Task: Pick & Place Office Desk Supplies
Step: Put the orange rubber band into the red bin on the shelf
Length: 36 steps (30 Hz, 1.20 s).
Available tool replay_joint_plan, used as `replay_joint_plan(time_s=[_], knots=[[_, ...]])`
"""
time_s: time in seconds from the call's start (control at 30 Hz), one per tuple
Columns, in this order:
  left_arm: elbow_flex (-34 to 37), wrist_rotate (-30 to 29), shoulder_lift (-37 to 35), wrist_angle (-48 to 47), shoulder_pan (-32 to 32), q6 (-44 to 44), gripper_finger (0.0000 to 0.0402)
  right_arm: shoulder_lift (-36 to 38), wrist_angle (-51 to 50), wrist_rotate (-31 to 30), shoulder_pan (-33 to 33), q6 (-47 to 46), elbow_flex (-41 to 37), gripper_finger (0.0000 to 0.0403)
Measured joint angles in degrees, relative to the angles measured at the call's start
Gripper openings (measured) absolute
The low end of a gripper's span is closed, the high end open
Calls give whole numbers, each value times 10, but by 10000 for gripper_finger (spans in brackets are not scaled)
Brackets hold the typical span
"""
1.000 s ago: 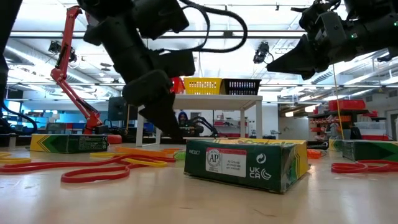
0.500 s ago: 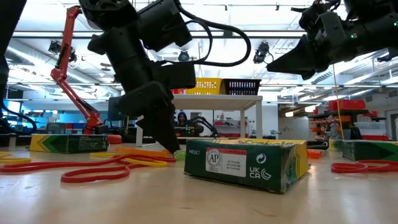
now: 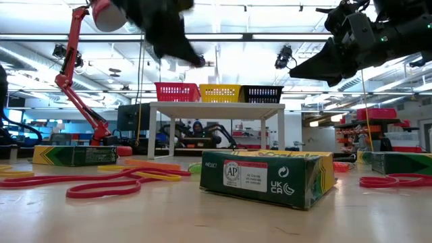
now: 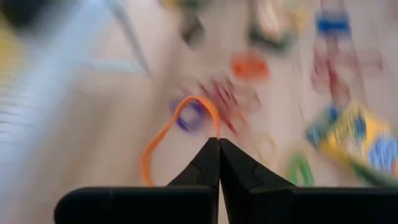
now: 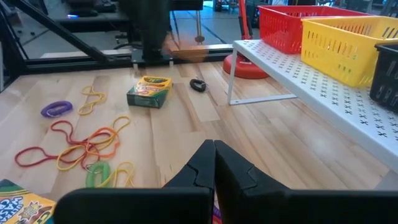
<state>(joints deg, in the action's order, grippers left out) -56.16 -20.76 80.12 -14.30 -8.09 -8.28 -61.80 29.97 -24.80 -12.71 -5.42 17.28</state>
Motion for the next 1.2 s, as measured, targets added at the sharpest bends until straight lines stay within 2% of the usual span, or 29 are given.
replay_joint_plan(time_s=[0.2,0.3,0.43,0.57,0.63,0.77,0.83,0.97,1.1,1.2], knots=[[0,-62,-113,-6,68,45,5,0,2,0,0,0,0,5],[0,-55,-136,-6,119,73,5,0,3,0,0,0,0,5],[0,-17,-140,-7,193,92,5,0,4,0,0,0,0,5],[-1,-9,-127,-7,264,114,5,0,4,0,0,0,0,5],[-14,17,-115,-12,300,117,5,0,4,0,0,-1,0,5],[-75,86,-70,-46,360,124,5,0,11,0,0,-1,0,5],[-118,93,-36,-102,384,129,5,0,18,0,0,-1,0,5],[-185,104,33,-203,415,134,5,0,20,0,0,-1,0,5],[-210,111,74,-217,429,141,6,0,20,0,0,-1,0,5],[-214,144,88,-214,435,139,8,0,20,0,0,-1,0,5]])
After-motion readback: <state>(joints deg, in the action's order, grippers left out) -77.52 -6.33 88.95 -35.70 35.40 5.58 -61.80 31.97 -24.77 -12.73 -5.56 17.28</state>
